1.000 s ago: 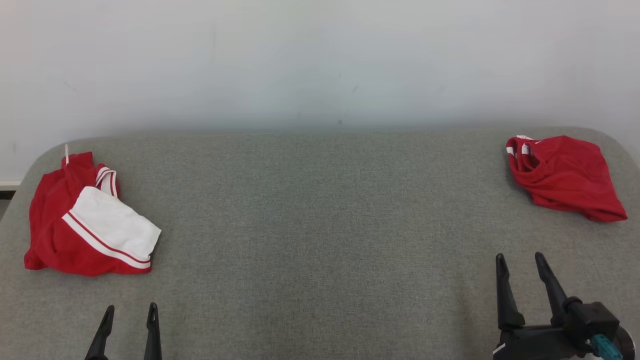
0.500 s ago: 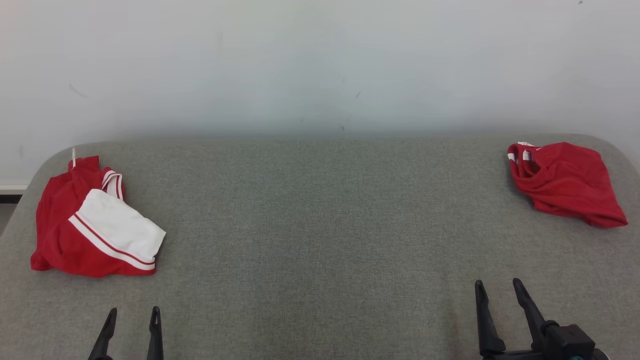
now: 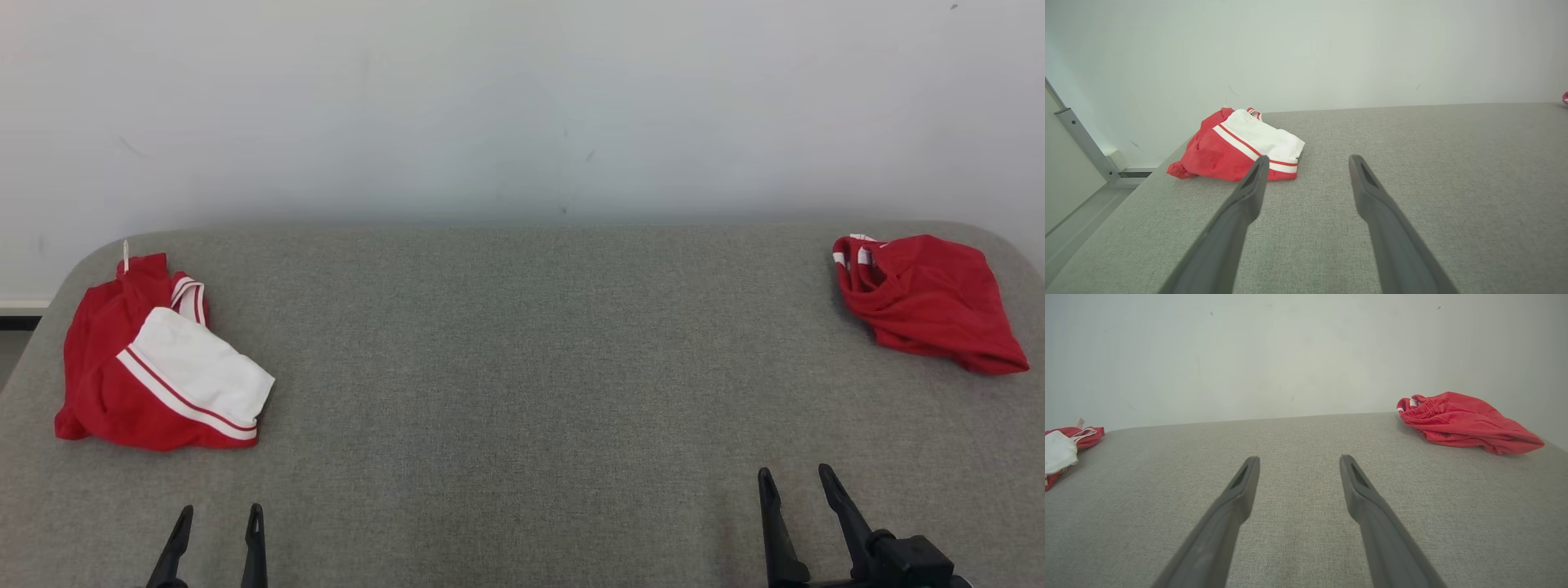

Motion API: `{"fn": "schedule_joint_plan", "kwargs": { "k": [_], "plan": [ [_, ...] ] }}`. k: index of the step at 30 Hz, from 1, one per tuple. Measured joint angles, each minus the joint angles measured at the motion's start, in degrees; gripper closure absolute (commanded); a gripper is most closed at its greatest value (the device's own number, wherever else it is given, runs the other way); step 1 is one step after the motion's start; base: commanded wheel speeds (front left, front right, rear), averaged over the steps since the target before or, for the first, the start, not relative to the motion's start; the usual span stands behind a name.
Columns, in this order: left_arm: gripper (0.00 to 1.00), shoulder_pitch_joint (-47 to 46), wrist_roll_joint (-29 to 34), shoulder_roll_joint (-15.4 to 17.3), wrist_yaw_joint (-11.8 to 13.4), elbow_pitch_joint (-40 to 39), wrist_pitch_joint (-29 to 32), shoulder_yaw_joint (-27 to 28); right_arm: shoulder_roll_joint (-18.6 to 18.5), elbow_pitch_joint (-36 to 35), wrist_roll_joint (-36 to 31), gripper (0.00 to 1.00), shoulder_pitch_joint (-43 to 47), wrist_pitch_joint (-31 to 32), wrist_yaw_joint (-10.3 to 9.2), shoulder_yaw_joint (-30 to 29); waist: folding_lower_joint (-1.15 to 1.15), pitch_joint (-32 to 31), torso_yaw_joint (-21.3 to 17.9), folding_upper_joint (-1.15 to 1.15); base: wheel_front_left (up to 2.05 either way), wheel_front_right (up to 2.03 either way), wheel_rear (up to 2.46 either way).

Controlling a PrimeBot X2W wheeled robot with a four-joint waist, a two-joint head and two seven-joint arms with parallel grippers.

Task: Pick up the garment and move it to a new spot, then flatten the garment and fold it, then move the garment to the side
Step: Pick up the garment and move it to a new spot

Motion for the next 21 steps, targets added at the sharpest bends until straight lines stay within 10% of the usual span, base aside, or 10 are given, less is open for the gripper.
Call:
{"fn": "schedule_joint_plan", "kwargs": {
  "k": [21],
  "plan": [
    [0.0, -0.3, -0.2, 0.3, 0.2, 0.5, 0.0, 0.0, 0.0, 0.6, -0.1, 0.0, 0.0, 0.0, 0.0, -0.1, 0.0, -0.1, 0.7, 0.0, 0.0, 0.0, 0.0]
  ]
}}
